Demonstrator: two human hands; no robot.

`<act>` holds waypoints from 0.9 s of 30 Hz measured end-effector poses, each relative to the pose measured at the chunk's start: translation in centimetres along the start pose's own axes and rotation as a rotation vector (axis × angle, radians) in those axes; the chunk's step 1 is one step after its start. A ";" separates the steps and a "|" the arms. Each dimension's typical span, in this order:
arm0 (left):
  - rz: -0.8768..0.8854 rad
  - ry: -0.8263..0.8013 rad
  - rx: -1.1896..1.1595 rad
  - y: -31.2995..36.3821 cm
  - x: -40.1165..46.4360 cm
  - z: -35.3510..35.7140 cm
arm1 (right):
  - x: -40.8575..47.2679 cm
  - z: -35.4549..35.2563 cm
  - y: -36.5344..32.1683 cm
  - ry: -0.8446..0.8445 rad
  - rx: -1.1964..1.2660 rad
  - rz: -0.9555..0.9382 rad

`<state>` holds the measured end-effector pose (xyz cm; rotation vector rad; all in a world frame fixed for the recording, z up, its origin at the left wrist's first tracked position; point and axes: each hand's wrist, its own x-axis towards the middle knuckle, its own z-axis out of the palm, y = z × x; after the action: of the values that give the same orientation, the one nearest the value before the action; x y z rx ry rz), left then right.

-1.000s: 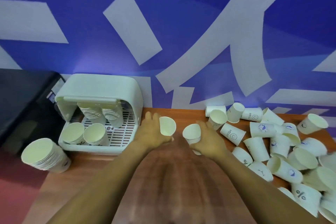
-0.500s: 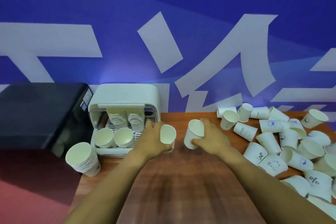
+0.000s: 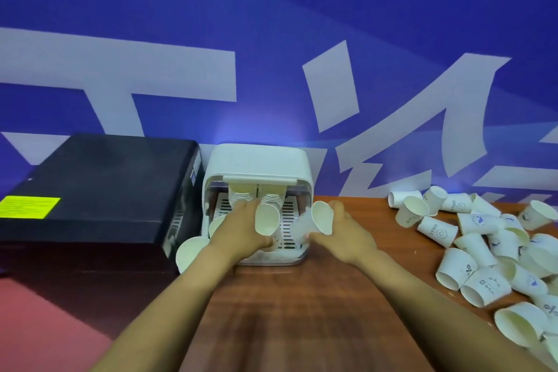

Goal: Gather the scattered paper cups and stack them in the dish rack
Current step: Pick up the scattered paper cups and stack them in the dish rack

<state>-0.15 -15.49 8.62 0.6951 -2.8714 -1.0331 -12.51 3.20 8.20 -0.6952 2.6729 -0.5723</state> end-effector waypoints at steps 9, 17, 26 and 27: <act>-0.051 0.074 0.033 -5.0 0.3 -4.0 | 0.5 3.0 -5.5 0.028 -0.054 0.012; -0.056 0.061 0.135 -7.2 1.1 -5.3 | 1.4 4.5 -8.4 0.107 -0.115 -0.024; -0.083 -0.025 0.165 -7.7 2.8 -3.7 | 3.1 6.1 -8.9 0.071 -0.101 -0.062; -0.089 -0.035 0.170 -7.9 2.9 -3.5 | 3.3 6.3 -8.9 0.064 -0.098 -0.063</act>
<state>0.96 -24.20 6.19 0.8294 -3.0100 -0.8242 -9.29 -7.54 6.05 -0.8031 2.7622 -0.4894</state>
